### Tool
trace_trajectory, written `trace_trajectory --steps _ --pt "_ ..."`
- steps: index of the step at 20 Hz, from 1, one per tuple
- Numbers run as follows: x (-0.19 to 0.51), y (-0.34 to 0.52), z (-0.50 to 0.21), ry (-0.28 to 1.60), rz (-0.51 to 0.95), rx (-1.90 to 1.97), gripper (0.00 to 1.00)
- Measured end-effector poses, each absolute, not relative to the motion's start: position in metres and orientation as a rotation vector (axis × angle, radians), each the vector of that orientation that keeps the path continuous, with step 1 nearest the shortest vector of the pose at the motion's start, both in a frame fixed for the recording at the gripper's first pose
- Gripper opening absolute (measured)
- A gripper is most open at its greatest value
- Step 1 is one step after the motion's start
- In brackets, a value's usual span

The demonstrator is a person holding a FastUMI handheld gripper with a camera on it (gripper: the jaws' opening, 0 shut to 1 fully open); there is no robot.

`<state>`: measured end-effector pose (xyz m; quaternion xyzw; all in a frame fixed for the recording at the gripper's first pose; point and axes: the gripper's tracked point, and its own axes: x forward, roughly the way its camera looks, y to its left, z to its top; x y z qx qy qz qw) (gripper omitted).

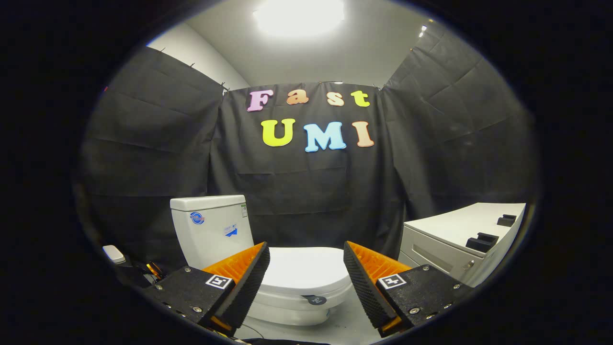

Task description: Open the toilet lid.

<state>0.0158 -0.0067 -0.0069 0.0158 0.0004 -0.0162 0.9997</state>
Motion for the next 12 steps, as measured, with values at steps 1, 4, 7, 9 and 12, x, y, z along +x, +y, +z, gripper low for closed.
trace_trajectory --steps 1,4,7,9,12 --pt "0.021 -0.006 -0.005 -0.009 -0.026 0.058 0.95" --pt "0.042 -0.008 -0.003 -0.031 -0.029 0.165 0.95" --pt "0.063 -0.016 -0.005 -0.037 -0.052 0.254 0.95" --pt "0.075 -0.026 -0.012 -0.034 -0.072 0.331 0.95" --pt "0.085 -0.039 -0.033 -0.013 -0.1 0.418 0.95"
